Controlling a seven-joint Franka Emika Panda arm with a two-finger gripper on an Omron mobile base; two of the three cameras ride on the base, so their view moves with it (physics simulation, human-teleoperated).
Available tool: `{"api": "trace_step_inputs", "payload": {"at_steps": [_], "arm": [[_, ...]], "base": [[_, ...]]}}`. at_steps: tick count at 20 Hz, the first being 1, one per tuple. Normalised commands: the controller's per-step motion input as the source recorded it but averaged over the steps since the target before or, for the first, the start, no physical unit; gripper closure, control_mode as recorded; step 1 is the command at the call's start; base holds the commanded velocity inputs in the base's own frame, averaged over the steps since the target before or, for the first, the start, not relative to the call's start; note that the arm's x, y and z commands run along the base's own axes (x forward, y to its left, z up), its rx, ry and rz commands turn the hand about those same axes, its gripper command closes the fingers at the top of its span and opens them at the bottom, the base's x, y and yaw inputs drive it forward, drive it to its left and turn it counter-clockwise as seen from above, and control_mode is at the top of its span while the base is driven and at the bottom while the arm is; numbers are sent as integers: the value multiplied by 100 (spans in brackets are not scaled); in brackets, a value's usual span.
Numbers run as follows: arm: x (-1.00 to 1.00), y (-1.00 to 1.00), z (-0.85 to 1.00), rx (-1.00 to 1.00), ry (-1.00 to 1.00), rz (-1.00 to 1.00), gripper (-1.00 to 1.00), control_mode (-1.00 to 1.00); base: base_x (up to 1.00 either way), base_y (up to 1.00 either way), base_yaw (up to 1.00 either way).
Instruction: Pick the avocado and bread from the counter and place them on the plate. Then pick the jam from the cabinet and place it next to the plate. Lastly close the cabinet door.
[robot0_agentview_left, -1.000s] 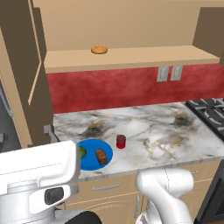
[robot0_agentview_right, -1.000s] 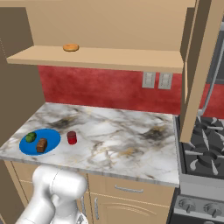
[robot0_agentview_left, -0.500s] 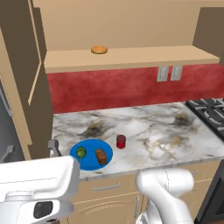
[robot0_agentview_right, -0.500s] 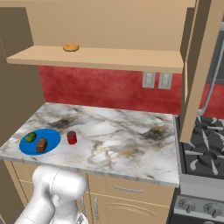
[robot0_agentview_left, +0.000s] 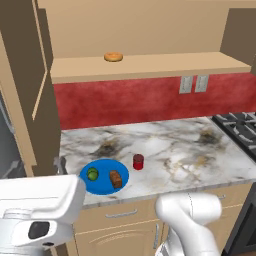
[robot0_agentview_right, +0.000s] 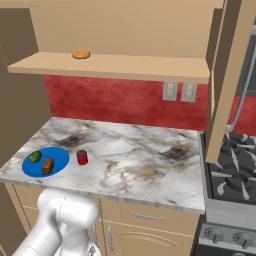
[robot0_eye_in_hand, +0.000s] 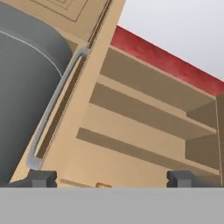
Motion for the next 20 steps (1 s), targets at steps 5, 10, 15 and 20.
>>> {"api": "trace_step_inputs", "payload": {"at_steps": [5,10,15,20], "arm": [[53,23,-32,0,0,-17,-100,-100],[43,45,-42,3,0,-15,-100,-100],[31,55,-20,0,0,-13,-100,-100],[45,50,-5,0,0,-11,-100,-100]], "base": [[0,0,0],[0,0,0],[0,0,0],[0,0,0]]}}
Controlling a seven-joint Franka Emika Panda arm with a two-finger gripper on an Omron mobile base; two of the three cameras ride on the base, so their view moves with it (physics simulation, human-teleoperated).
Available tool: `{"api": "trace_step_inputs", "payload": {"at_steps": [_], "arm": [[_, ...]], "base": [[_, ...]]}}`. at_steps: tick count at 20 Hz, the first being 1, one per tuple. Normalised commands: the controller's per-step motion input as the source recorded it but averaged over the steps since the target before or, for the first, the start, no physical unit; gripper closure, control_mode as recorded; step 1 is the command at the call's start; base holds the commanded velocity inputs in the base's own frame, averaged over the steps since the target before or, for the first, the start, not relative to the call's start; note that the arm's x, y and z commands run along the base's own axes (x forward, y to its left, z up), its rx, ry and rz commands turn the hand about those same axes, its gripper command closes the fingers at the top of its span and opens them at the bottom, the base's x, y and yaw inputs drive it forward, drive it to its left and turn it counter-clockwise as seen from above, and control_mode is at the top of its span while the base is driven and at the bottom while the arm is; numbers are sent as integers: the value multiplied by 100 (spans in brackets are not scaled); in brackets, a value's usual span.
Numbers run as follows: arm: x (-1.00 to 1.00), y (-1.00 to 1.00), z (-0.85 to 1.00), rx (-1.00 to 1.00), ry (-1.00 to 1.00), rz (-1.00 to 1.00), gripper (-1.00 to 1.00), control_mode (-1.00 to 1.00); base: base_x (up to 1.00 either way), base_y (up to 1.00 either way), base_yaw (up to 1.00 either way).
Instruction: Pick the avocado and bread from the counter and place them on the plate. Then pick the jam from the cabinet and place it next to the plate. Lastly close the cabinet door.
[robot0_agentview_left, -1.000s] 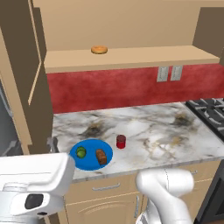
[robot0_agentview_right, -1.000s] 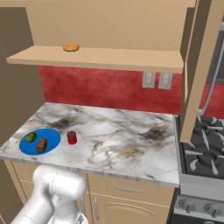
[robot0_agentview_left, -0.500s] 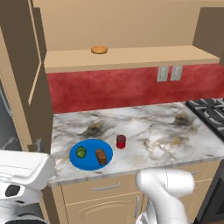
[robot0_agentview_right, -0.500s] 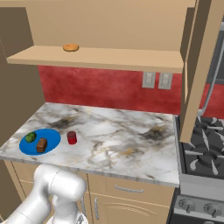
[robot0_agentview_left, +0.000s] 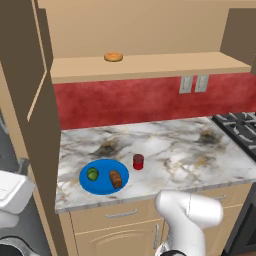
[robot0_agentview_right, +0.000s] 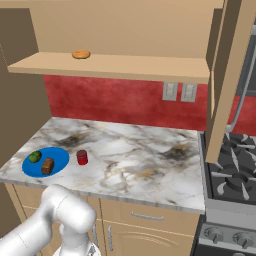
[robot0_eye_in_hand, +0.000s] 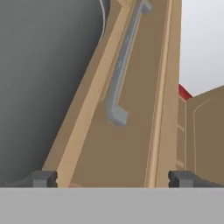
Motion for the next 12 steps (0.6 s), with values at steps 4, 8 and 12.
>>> {"api": "trace_step_inputs", "payload": {"at_steps": [4,8,12], "arm": [[7,25,0,0,0,-1,-100,-100],[-8,11,0,0,-1,0,-100,-100],[-22,-3,4,2,-9,-4,-100,-100]], "base": [[0,0,0],[0,0,0],[0,0,0]]}}
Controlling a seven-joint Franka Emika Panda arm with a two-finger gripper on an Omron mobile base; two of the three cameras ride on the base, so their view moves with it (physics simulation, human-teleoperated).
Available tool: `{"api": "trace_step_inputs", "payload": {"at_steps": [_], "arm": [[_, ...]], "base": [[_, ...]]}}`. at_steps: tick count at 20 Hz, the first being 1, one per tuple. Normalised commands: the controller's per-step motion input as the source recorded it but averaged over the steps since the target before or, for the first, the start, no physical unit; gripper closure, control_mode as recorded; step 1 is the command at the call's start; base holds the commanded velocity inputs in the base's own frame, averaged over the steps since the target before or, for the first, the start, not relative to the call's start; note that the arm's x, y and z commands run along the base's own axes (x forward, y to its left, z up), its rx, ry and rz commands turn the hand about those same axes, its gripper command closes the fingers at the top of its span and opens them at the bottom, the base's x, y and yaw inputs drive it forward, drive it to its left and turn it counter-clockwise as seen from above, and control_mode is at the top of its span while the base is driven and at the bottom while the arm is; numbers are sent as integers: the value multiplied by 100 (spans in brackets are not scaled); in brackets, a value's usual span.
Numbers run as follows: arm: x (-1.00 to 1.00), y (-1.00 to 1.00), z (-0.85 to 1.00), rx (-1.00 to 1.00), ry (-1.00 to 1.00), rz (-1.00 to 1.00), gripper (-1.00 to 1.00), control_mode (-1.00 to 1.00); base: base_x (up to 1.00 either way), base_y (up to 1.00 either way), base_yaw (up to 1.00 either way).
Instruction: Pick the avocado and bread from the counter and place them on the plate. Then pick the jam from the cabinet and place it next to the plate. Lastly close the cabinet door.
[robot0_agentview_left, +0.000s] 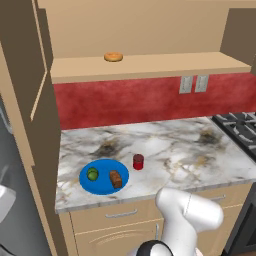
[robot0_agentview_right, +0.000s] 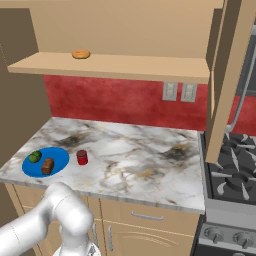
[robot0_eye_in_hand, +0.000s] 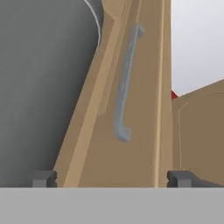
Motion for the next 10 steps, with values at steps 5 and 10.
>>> {"api": "trace_step_inputs", "payload": {"at_steps": [5,10], "arm": [[-12,-43,7,9,-16,-7,-100,-100],[-1,-77,0,16,-14,-1,-100,-100]], "base": [[0,0,0],[0,0,0]]}}
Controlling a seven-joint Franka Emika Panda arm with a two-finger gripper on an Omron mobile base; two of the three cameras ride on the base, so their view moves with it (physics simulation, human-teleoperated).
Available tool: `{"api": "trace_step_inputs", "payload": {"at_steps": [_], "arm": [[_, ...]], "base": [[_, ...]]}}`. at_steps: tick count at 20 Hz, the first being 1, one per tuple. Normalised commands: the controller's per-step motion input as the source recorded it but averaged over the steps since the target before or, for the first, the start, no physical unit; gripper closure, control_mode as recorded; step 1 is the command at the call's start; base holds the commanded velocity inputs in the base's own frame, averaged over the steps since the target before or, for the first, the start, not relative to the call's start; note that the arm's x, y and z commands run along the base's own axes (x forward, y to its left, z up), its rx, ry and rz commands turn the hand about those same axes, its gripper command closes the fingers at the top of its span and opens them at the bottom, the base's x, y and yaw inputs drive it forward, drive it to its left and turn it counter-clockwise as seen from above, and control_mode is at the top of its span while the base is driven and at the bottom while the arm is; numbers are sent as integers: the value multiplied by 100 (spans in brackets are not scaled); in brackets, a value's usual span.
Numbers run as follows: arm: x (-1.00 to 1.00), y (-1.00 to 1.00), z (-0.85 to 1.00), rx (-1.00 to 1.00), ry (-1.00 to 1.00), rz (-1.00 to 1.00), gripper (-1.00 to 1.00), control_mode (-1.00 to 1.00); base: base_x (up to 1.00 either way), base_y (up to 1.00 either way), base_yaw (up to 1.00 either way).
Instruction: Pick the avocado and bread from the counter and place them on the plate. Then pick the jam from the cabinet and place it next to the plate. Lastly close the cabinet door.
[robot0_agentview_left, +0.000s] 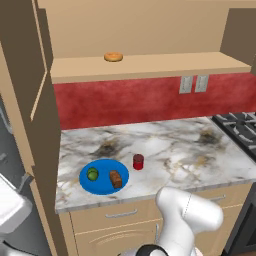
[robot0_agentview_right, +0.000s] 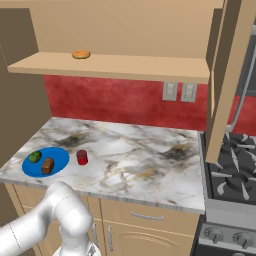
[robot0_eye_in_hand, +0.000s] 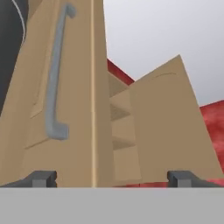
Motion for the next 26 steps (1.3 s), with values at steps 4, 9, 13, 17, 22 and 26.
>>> {"api": "trace_step_inputs", "payload": {"at_steps": [4,9,13,17,22,26], "arm": [[0,-79,0,21,-6,0,-100,-100],[0,-83,6,22,-3,0,-100,-100],[9,-86,9,24,-1,0,-100,-100],[45,-86,14,27,0,0,-100,-100],[82,-88,5,27,1,0,-100,-100],[100,-87,0,24,6,0,-100,-100]], "base": [[0,0,0],[0,0,0],[0,0,0],[0,0,0],[0,0,0],[0,0,0]]}}
